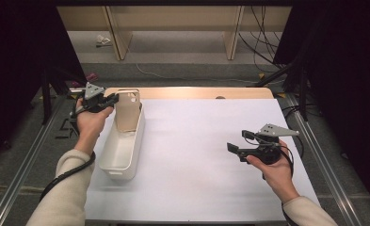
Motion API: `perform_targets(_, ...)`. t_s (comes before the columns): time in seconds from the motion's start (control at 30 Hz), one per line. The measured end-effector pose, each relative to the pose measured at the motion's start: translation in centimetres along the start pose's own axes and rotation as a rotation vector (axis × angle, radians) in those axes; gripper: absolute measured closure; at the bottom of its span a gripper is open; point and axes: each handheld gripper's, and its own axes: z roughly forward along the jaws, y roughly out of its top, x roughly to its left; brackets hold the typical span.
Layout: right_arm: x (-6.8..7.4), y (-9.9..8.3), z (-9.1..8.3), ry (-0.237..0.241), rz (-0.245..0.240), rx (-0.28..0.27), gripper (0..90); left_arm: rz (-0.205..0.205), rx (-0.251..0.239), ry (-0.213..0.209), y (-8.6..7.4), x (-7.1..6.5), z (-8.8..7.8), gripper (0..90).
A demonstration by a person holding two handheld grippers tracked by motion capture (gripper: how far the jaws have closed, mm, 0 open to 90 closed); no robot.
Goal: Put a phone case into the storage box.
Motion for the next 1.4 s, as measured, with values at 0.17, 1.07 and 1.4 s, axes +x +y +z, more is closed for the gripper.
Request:
perform_targets(0.17,0.0,0.0,0.0,0.000,0.001,0.002,16.5,-0.010,0.008,-0.001,-0.6,0.3,0.4,82.9)
perform_targets(1.07,0.0,0.0,0.1,-0.001,0.003,0.005,16.5,-0.033,0.046,-0.016,-1.1,0.6,0.7,82.9)
perform_targets(1.4,-0.1,-0.1,0.1,0.001,0.004,0.005,16.5,-0.033,0.037,-0.006,-1.3,0.8,1.3,82.2)
